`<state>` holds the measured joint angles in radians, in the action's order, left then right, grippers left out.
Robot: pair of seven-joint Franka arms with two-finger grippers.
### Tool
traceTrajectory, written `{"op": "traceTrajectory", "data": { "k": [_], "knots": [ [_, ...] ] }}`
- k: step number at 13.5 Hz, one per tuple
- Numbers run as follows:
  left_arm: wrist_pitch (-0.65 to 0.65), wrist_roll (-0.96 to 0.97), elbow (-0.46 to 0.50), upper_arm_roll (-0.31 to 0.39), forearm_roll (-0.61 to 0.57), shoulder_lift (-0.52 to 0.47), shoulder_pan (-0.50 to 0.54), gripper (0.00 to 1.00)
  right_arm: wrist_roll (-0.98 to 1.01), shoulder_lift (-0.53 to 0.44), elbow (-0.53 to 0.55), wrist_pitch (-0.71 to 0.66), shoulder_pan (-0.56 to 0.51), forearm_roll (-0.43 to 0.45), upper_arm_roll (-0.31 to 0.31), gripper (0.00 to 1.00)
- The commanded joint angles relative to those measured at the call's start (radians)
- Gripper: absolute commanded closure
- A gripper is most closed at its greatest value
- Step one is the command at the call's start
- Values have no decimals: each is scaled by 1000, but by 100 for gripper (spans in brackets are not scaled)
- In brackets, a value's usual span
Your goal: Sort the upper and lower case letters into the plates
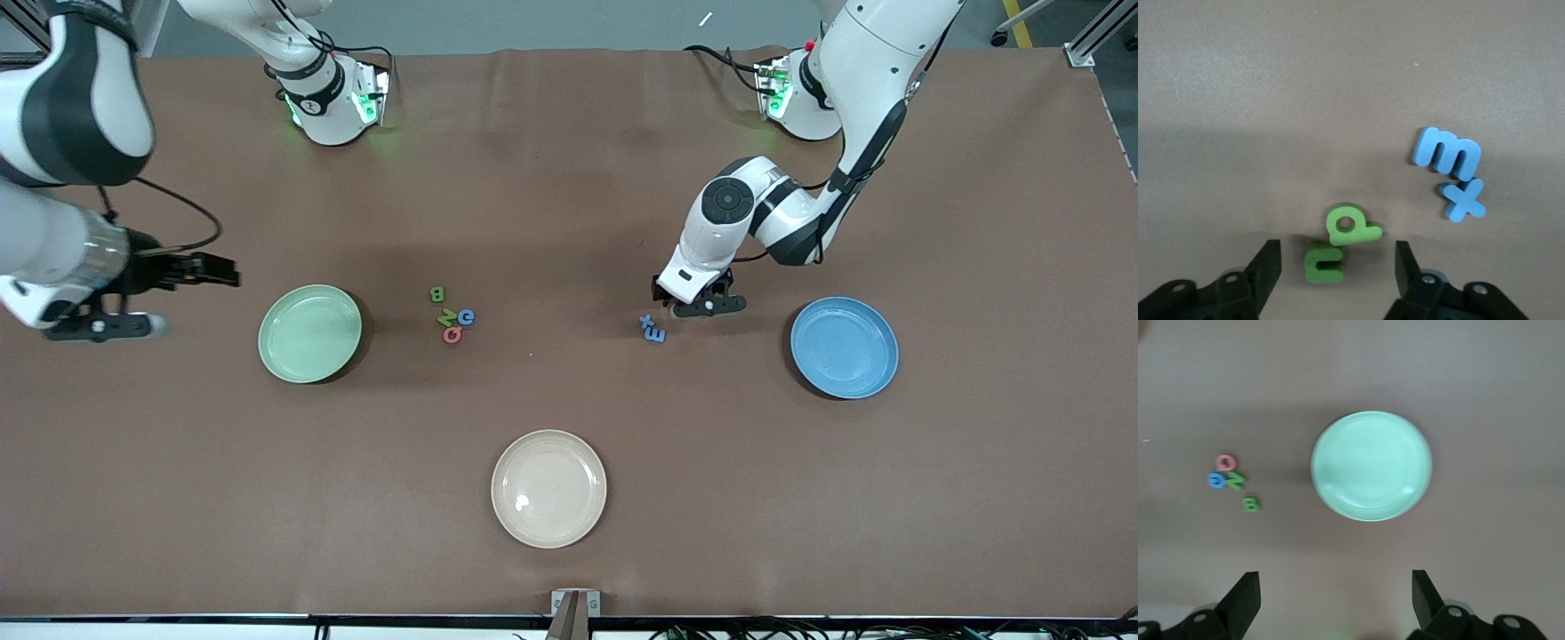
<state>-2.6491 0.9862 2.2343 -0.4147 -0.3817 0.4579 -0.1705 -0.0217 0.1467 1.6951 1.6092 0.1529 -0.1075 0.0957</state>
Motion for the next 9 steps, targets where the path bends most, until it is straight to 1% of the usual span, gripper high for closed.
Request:
{"op": "traceTrajectory", "data": {
  "k": [1, 3, 4, 7, 9],
  "knots": [
    [-23, 20, 8, -4, -34, 8, 16, 26, -67, -59, 167, 124, 78, -26, 6, 0],
    [-22, 20, 8, -6, -36, 10, 16, 27, -124, -87, 291, 261, 147, -26, 6, 0],
    [-22, 19, 10, -6, -36, 10, 16, 30, -147, -97, 357, 340, 181, -26, 6, 0],
    [-20, 20, 13, -6, -36, 10, 16, 44, -208, -98, 513, 551, 276, -26, 6, 0],
    [-20, 19, 18, -6, -37, 8, 16, 45, -231, -90, 589, 677, 332, -26, 6, 0]
  ]
}}
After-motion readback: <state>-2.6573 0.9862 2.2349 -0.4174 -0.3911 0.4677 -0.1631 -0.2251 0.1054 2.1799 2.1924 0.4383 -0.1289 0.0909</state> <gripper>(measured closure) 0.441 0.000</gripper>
